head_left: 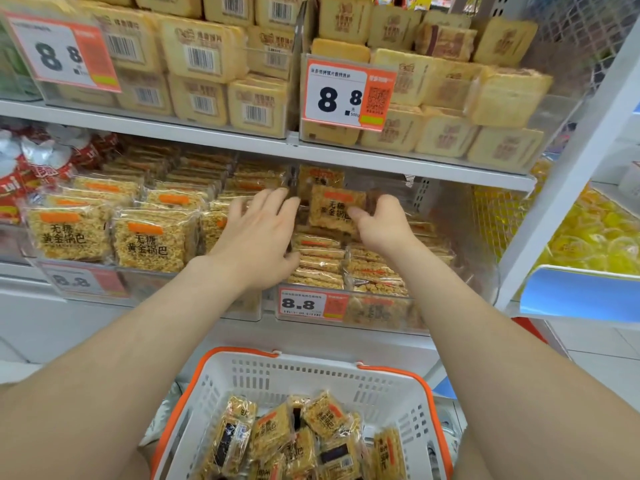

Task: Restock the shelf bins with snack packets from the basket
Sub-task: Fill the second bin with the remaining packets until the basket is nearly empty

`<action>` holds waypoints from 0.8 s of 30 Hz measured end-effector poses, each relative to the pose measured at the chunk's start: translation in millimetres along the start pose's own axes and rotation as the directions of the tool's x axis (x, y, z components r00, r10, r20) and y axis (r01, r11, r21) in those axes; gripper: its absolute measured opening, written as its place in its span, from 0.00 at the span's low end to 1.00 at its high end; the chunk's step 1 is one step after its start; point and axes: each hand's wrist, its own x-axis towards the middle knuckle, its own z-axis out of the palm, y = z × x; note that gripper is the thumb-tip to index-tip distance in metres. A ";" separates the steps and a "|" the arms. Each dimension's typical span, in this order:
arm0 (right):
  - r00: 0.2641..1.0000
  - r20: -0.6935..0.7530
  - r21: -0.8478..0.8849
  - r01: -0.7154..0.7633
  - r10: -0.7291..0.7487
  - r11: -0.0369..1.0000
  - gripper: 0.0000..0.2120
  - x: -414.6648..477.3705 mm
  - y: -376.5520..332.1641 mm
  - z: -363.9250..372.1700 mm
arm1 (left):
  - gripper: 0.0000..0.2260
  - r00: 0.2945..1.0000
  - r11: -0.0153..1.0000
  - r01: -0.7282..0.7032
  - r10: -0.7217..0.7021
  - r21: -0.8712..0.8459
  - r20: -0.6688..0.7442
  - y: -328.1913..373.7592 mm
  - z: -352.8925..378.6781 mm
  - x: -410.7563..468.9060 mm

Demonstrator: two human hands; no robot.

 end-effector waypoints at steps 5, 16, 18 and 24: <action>0.997 -0.077 0.014 -0.015 0.016 1.000 0.18 21.0 -0.4 22.2 | 0.26 0.998 0.999 -0.050 0.050 0.020 -0.031 -2.9 -0.5 4.0; 0.922 -0.386 0.062 0.050 -0.022 0.997 0.06 52.4 -2.0 52.9 | 0.13 0.994 0.995 -0.099 0.100 0.024 -0.044 -10.8 8.4 3.5; 0.914 -0.403 0.065 0.084 -0.051 0.994 0.04 54.3 -3.9 55.1 | 0.13 0.994 0.995 -0.094 0.095 0.034 -0.051 -9.9 9.5 4.2; 0.911 -0.411 0.158 0.077 -0.005 0.984 0.06 58.3 -0.3 55.2 | 0.11 0.994 0.993 -0.085 0.091 0.085 -0.063 -6.3 14.0 5.1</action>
